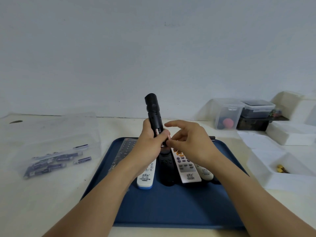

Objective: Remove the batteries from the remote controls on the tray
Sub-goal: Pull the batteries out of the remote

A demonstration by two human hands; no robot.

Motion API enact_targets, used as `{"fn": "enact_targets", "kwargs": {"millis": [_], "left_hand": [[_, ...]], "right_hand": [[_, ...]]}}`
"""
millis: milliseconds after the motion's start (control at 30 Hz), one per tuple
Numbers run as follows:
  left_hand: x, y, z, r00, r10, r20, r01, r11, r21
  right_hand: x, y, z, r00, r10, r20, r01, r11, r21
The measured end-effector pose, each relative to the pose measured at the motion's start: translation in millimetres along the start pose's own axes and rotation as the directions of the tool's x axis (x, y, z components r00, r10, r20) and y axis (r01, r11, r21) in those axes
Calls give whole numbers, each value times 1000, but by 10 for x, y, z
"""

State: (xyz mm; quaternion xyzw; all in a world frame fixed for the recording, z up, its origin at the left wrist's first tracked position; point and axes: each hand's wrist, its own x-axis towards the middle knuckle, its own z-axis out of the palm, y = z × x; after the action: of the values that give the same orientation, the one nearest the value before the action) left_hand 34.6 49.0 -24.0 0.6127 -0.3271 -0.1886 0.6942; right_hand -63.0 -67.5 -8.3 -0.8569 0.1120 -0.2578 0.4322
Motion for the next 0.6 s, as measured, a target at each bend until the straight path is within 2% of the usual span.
{"fn": "enact_targets", "kwargs": {"millis": [33, 100, 133, 300, 467, 600], "left_hand": [[11, 30, 3, 998, -62, -18, 59, 989, -132], [34, 81, -24, 984, -177, -17, 154, 899, -411], [45, 90, -50, 979, -201, -15, 170, 864, -473], [19, 100, -44, 978, -204, 38, 195, 841, -506], [-4, 92, -7, 982, -182, 47, 183, 868, -462], [12, 53, -19, 984, -180, 15, 171, 898, -404]], "right_hand": [[-3, -12, -2, 1000, -2, -15, 3, 999, 51], [-9, -56, -24, 997, 6, -74, 7, 984, 178], [-9, -75, -40, 995, 8, -100, 15, 974, 225], [-41, -152, -4, 980, -52, -193, 115, 937, 329], [-51, -79, 74, 966, -129, -225, 152, 984, 88], [-31, -17, 121, 925, -328, -190, 275, 926, -260]]}}
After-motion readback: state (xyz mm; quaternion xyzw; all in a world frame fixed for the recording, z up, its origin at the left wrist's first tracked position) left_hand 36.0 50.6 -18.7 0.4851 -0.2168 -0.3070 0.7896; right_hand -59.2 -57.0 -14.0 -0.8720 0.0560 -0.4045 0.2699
